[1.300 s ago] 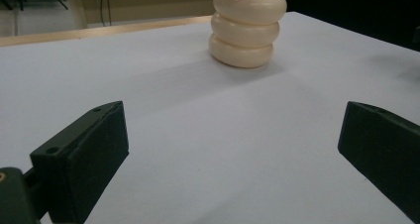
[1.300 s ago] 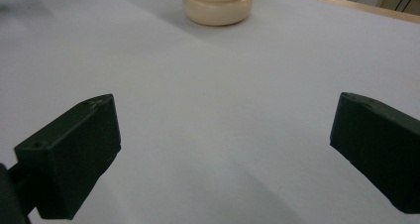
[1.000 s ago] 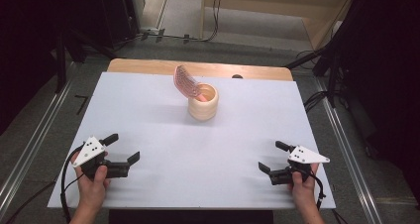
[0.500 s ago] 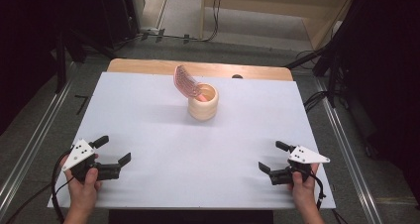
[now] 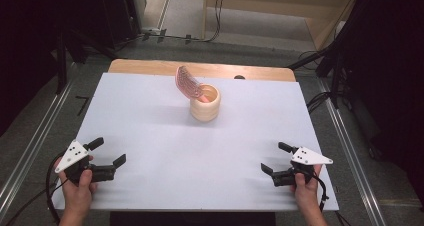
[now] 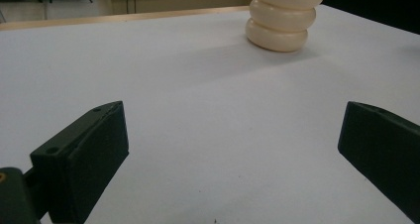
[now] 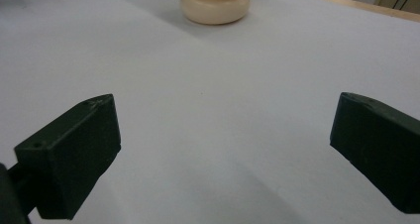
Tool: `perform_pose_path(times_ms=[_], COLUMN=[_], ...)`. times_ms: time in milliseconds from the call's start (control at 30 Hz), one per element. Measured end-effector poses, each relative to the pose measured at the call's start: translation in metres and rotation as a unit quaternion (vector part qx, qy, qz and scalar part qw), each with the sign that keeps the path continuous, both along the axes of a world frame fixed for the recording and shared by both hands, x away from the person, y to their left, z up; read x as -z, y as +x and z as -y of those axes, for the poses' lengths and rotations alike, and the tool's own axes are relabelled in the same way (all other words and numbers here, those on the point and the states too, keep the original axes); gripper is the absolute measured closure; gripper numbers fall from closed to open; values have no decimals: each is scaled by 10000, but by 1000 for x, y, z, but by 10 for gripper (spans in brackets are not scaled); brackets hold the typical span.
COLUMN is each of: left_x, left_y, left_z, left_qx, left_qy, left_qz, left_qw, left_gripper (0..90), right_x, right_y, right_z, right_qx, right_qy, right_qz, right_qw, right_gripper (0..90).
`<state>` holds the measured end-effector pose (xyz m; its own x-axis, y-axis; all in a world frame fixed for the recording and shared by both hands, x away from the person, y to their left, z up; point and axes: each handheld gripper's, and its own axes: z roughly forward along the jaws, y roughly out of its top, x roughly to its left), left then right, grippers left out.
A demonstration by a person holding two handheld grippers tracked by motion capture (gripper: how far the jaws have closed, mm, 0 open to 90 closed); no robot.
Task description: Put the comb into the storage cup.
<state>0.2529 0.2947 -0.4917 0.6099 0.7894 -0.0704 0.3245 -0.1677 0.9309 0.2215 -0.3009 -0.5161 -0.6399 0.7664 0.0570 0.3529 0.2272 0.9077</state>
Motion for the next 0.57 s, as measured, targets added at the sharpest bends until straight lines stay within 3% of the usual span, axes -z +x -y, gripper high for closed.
perform_pose_path(times_ms=[267,400,567], left_x=[2,1,1], left_y=[-2,-4,-6], left_z=[9,6,-1], left_qx=[70,41,70], left_qy=[310,218,-97], left_qz=[81,150,154], left_qw=[9995,9996,9998], left_gripper=[0,0,0], right_x=[0,1,1], right_y=[0,0,-2], right_z=[-2,-3,-3], right_qx=[1,60,86], right_qy=[-93,-158,-172], right_qz=[1,0,64], right_qw=[10000,9999,9998], right_gripper=[0,0,0])
